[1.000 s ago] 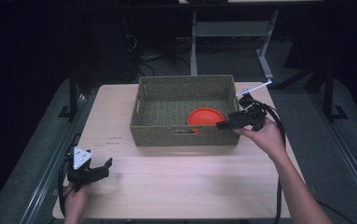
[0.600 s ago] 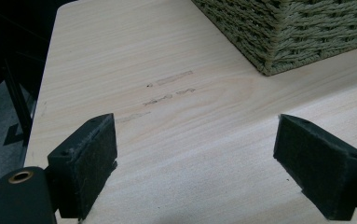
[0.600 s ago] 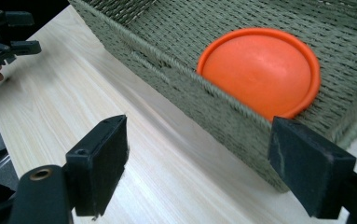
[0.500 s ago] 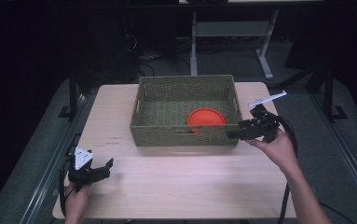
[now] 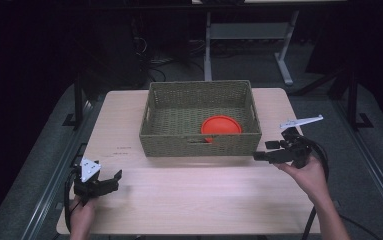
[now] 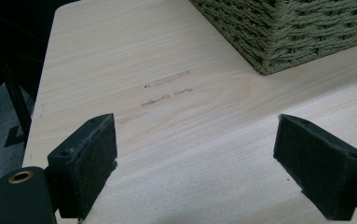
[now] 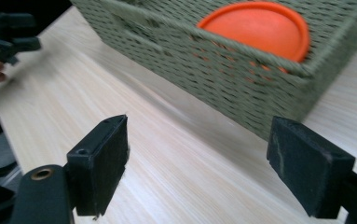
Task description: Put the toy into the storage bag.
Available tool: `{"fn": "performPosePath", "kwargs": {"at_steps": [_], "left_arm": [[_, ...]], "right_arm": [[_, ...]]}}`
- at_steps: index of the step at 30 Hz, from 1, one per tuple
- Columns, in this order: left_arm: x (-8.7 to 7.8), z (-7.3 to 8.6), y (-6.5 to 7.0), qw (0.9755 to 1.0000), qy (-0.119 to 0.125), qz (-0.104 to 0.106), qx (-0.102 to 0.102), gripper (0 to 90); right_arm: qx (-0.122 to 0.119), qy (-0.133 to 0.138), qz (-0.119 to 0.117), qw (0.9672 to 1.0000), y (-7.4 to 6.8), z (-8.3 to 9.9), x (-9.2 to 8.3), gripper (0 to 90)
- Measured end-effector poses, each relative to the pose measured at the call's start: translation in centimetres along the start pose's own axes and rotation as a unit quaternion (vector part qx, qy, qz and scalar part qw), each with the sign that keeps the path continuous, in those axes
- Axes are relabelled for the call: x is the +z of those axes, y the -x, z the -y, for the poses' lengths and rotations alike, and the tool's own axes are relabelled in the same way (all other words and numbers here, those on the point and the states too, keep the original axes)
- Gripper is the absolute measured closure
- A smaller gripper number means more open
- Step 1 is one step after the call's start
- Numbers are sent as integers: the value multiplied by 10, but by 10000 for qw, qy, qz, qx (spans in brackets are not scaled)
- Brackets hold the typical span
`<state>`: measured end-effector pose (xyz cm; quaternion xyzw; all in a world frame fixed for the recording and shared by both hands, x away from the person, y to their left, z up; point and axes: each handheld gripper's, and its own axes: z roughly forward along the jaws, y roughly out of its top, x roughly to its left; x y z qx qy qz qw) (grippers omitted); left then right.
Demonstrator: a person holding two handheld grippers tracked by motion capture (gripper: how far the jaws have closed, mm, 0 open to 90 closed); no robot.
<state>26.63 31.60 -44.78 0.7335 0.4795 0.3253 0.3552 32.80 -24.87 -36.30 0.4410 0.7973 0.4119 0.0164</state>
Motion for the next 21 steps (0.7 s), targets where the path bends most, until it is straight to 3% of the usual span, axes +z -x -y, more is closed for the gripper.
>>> {"fn": "performPosePath", "kwargs": {"at_steps": [21], "left_arm": [[1, 0, 1, 10000, 24, 2, 51, 128]], "right_arm": [[258, -47, 294, 9992, 18, 50, 4, 196]]}}
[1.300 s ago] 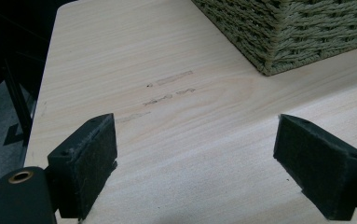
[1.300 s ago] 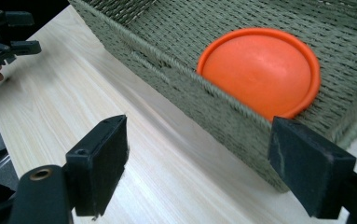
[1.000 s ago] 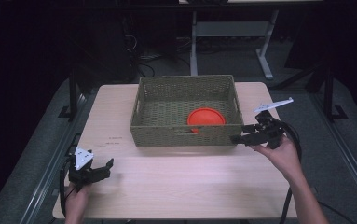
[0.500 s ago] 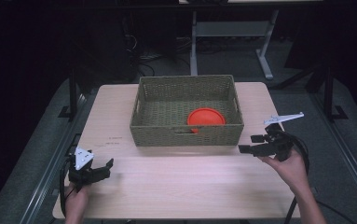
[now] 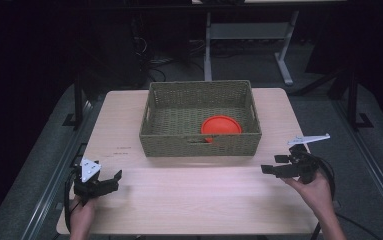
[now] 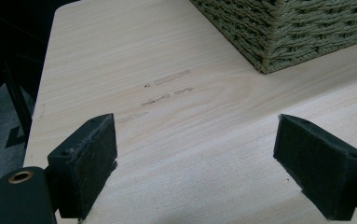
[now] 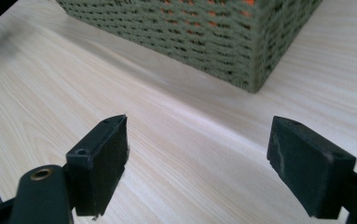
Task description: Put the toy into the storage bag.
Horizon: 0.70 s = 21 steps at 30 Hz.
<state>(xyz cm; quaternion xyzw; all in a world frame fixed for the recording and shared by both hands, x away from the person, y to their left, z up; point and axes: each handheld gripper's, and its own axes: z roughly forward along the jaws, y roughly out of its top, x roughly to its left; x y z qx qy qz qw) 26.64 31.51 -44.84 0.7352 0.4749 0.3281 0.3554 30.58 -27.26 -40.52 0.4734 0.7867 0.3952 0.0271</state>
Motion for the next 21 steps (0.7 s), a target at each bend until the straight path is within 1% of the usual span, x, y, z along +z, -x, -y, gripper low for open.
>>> {"fn": "performPosePath", "kwargs": {"at_steps": [1, 2, 5, 6, 10, 11, 14, 15, 17, 19, 21], "left_arm": [[1, 0, 0, 10000, 13, 5, -2, 128], [1, 0, 0, 10000, 13, 5, -2, 128], [1, 0, 0, 10000, 23, 16, 20, 128], [1, 0, 0, 10000, 23, 16, 20, 128], [0, 0, 1, 10000, 14, 12, 37, 128], [0, 0, 1, 10000, 22, 10, 34, 128], [0, 0, 1, 10000, 18, 4, 43, 128], [1, 0, 1, 10000, 26, 6, 34, 128], [1, 0, 1, 10000, 24, 5, 30, 128], [0, 0, 2, 10000, 35, 17, 18, 128], [0, -1, 2, 10000, 47, 17, 44, 128]], "right_arm": [[27, 29, -33, 10000, 2, 5, 0, 196], [27, 29, -33, 10000, 2, 5, 0, 196], [53, 15, 37, 10000, 6, 13, 2, 196], [53, 15, 37, 10000, 6, 13, 2, 196], [104, 16, 6, 9999, 8, 22, 3, 196], [68, 12, 31, 10000, 9, 24, 4, 196], [64, -33, 72, 9999, 8, 27, 4, 193], [99, -30, 73, 9999, 8, 29, 3, 193], [105, 9, 75, 9999, 8, 32, 3, 194], [119, 79, 24, 9999, 9, 36, 2, 187], [122, 159, 20, 9998, 6, 40, 1, 179]]}}
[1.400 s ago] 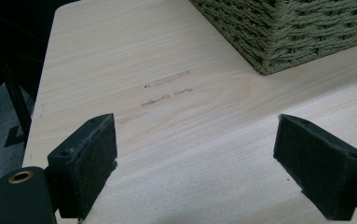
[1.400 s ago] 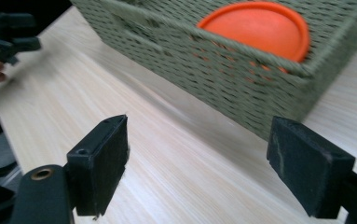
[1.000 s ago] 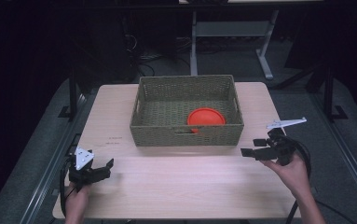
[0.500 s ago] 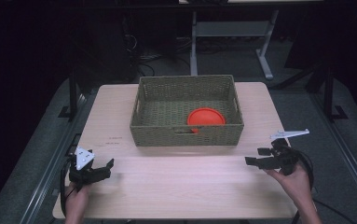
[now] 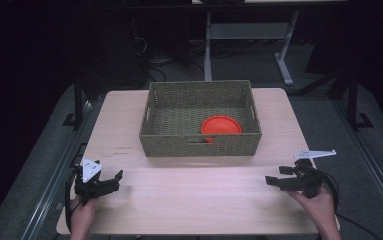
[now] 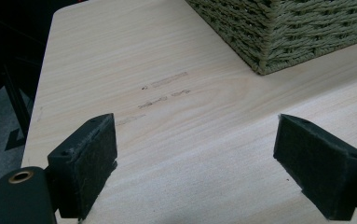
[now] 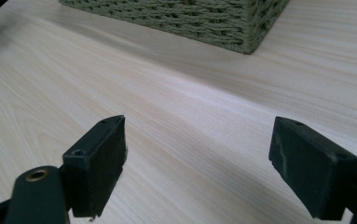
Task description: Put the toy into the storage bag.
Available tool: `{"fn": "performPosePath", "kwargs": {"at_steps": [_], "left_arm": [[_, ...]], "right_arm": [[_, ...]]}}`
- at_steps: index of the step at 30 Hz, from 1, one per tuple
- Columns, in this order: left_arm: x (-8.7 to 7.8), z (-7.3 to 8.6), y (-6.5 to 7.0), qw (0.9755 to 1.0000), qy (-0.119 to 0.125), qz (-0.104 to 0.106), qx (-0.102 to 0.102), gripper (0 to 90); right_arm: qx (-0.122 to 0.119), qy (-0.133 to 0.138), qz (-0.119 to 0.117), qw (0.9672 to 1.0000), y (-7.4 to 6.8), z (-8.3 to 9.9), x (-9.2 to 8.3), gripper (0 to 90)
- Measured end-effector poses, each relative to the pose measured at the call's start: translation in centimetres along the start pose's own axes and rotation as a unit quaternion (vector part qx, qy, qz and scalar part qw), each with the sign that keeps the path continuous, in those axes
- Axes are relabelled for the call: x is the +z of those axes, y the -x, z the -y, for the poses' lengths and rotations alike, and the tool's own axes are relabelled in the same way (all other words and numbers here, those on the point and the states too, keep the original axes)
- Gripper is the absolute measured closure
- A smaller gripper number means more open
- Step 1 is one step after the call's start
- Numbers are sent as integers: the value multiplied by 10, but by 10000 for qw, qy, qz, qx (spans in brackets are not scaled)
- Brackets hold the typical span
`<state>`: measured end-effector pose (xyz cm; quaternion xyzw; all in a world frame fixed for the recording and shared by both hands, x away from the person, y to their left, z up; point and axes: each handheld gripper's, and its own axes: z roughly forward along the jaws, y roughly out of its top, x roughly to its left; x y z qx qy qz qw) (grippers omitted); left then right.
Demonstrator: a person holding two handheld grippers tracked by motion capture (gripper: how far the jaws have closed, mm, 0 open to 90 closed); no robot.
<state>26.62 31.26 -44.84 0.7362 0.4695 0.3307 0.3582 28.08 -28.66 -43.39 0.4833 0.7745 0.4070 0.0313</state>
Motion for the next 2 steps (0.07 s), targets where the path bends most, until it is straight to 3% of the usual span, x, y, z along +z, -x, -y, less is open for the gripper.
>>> {"fn": "performPosePath", "kwargs": {"at_steps": [2], "left_arm": [[0, -1, 1, 10000, -14, 0, 45, 128]], "right_arm": [[-88, 163, -39, 9998, -5, 6, -1, 179]]}}
